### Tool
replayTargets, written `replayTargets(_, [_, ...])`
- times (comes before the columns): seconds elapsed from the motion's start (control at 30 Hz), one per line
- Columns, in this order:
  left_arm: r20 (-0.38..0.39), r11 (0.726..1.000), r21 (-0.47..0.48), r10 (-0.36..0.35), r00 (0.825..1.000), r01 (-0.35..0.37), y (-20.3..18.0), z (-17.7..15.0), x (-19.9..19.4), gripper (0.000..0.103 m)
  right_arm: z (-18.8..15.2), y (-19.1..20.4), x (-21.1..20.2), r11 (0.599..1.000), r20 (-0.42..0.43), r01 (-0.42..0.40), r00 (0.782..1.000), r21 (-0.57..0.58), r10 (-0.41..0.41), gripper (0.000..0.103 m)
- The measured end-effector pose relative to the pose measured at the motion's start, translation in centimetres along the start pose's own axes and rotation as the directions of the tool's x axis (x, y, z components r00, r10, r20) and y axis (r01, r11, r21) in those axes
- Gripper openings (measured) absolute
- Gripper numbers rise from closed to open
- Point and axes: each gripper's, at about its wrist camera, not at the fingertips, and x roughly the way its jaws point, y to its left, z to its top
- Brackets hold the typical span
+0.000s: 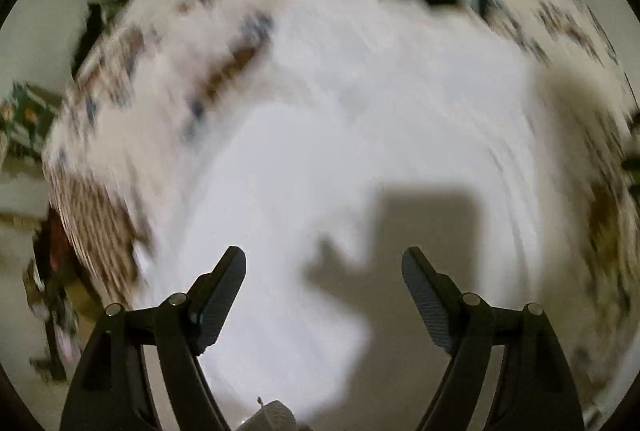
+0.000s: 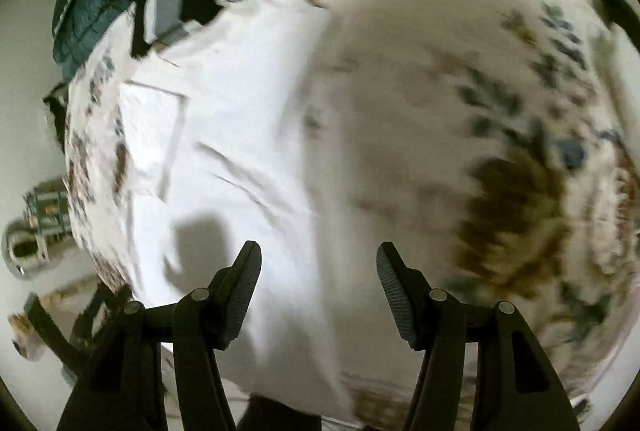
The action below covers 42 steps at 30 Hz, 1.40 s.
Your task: Fold small clothes
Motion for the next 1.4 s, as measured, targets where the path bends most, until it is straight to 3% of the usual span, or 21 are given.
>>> replayTargets(0.17, [-0.168,0.994,-0.012,-0.105,0.980,0.104,-8.8,-10.0,0.7,0.080,-1.1,-6.5,0.2,0.998,-0.066,0.059,0.996,-0.016,-0.060,0.062])
replayTargets(0.3, [-0.222,0.992,0.033,-0.110,0.969,0.121,-13.9,-14.5,2.9,0.080,-1.0,-9.3,1.0,0.997,-0.102,0.073,0.992,-0.033,-0.076,0.062])
replayTargets(0.37, [-0.237,0.993,0.049,-0.089,0.967,0.103,-15.9,-15.8,4.8,0.075,-0.1,-9.3,1.7,0.996,-0.105,0.062,0.992,-0.056,-0.068,0.062])
replayTargets(0.4, [-0.236,0.994,0.057,-0.078,0.969,0.094,-16.6,-16.1,5.8,0.067,0.4,-8.7,2.1,0.996,-0.103,0.057,0.993,-0.067,-0.063,0.062])
replayTargets(0.47, [-0.221,0.996,0.067,-0.045,0.974,0.062,-17.4,-16.0,6.9,0.014,1.8,-7.6,3.0,0.995,-0.102,0.038,0.994,-0.095,-0.048,0.062])
replayTargets(0.53, [-0.172,0.998,0.035,-0.052,0.984,0.059,-16.9,-15.6,6.4,0.001,3.8,-5.9,4.0,0.993,-0.100,0.016,0.995,-0.120,-0.028,0.062])
replayTargets(0.6, [-0.101,0.998,-0.019,-0.062,0.993,0.060,-15.4,-14.9,4.5,0.000,5.9,-4.6,5.0,0.990,-0.100,-0.022,0.995,-0.142,0.008,0.062])
replayTargets(0.7, [-0.067,0.996,-0.060,-0.065,0.996,0.061,-13.6,-14.5,2.6,0.000,9.1,-2.8,6.4,0.986,-0.102,-0.092,0.992,-0.142,0.078,0.062])
replayTargets(0.9, [-0.041,0.990,-0.126,-0.065,0.997,0.060,-9.9,-13.6,-0.3,0.000,17.2,1.0,10.1,0.968,-0.091,-0.237,0.969,-0.084,0.229,0.062])
replayTargets(1.07, [-0.025,0.980,-0.183,-0.086,0.996,0.080,-6.7,-13.2,-1.5,0.000,21.5,2.6,13.2,0.956,-0.094,-0.292,0.951,0.025,0.293,0.062])
replayTargets(1.1, [-0.022,0.978,-0.190,-0.089,0.996,0.083,-6.1,-12.9,-1.7,0.000,21.8,3.1,13.6,0.954,-0.086,-0.298,0.950,0.031,0.300,0.052])
replayTargets(1.13, [-0.021,0.977,-0.193,-0.093,0.995,0.087,-5.8,-12.5,-1.8,0.000,22.0,3.7,13.7,0.950,-0.081,-0.311,0.947,0.020,0.311,0.027])
replayTargets(1.17, [-0.015,0.976,-0.197,-0.097,0.995,0.093,-5.2,-12.1,-2.0,0.000,22.1,4.3,13.7,0.954,-0.083,-0.300,0.950,0.008,0.299,0.012])
replayTargets(1.23, [-0.005,0.972,-0.208,-0.113,0.994,0.110,-3.6,-11.4,-2.6,0.000,22.1,6.0,12.8,0.957,-0.063,-0.291,0.955,-0.010,0.290,0.006])
replayTargets(1.4, [0.021,0.941,-0.281,-0.189,0.982,0.187,1.0,-10.3,-3.9,0.000,21.6,11.8,8.0,0.960,-0.017,-0.259,0.966,-0.106,0.259,0.005])
